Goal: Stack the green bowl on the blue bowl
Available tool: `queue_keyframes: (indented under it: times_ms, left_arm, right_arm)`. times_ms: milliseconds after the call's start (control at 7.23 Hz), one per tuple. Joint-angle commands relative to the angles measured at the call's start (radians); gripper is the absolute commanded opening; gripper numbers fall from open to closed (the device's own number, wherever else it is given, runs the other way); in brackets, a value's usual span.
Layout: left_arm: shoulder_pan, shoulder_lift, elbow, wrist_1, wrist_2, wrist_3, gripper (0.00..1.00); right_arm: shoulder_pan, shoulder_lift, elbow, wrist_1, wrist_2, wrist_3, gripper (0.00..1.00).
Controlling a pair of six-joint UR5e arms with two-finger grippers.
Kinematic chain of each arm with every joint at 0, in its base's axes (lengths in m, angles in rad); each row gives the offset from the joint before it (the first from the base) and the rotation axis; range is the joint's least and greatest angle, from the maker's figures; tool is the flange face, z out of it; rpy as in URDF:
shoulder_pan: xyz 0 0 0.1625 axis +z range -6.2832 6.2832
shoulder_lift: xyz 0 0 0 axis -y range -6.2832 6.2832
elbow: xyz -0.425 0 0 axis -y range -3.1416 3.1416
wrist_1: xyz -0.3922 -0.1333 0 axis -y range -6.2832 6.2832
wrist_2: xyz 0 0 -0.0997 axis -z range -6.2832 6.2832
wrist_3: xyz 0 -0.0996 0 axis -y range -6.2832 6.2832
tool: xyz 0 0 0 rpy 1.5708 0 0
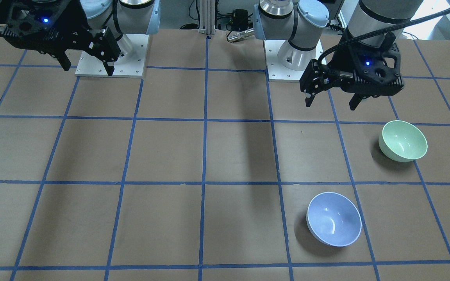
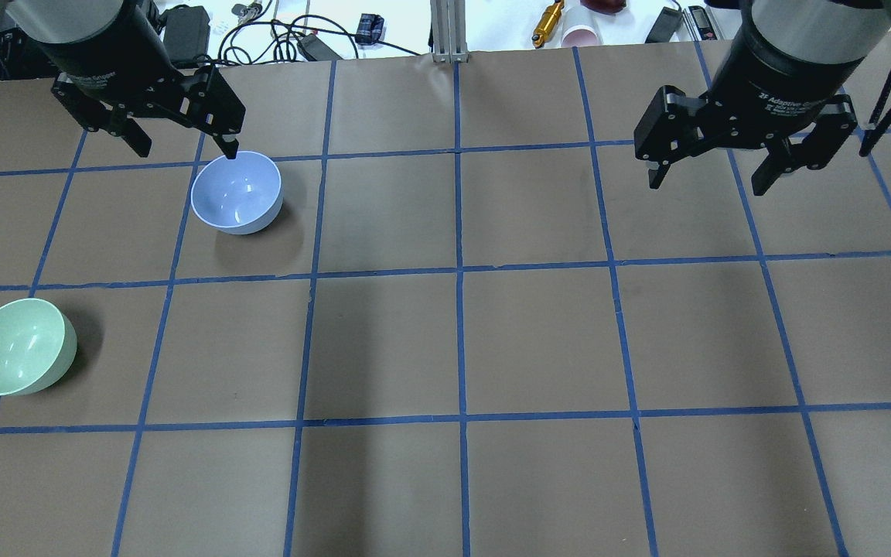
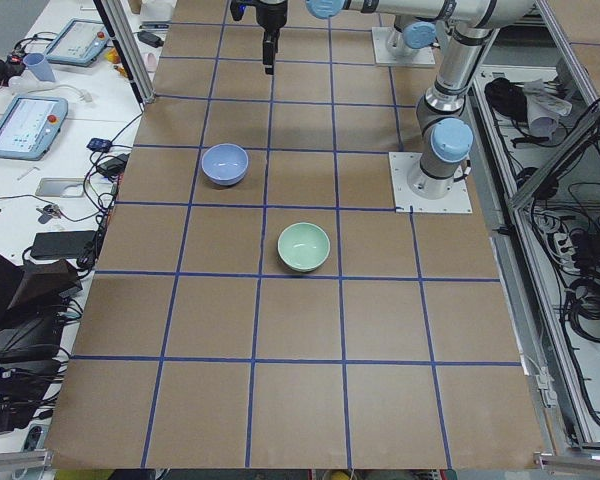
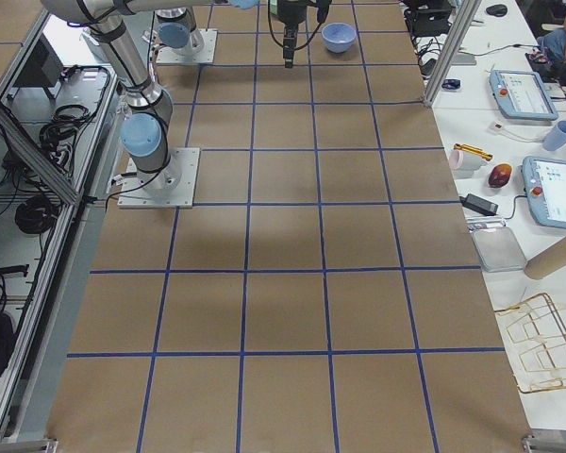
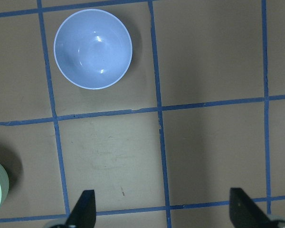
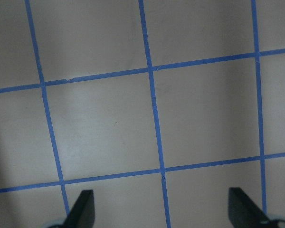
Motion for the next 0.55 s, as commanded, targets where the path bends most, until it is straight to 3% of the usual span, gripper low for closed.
queue_keyframes:
  times_ms: [0, 415]
  left_arm:
    - [0.000, -0.003, -0.002, 0.001, 0.000, 0.000, 1.00]
    - [0.006, -0.011, -0.008, 0.010, 0.002, 0.008, 1.00]
  right_arm:
    - [0.000, 0.000, -0.001, 0.000, 0.000, 0.000, 1.00]
    - [0.000, 0.000, -0.001, 0.000, 0.000, 0.000, 1.00]
